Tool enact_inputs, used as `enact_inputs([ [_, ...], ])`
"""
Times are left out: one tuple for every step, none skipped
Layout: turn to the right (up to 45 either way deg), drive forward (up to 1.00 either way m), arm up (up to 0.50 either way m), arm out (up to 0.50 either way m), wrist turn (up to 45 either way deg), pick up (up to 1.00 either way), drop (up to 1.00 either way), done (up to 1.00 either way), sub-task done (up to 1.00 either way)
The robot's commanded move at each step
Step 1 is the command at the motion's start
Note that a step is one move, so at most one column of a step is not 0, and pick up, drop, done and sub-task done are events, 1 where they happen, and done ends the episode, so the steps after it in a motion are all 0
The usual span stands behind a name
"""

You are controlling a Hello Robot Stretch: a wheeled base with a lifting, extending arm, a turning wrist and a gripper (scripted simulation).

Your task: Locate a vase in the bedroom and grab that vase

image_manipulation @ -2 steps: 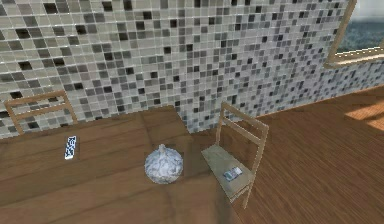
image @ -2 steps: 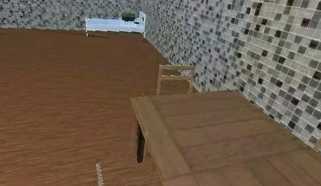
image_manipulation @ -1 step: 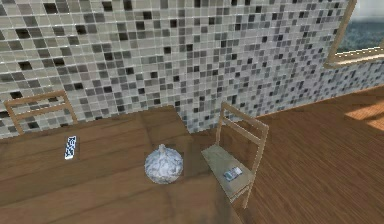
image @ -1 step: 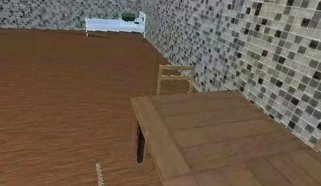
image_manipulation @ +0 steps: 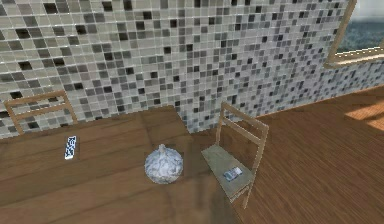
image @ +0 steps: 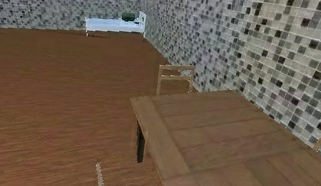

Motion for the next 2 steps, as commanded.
enact_inputs([
  [0.0, 0.00, 0.00, 0.30, 0.0, 0.00, 0.00, 0.00, 0.00],
  [0.0, 0.00, 0.00, 0.00, 45.0, 0.00, 0.00, 0.00, 0.00],
])
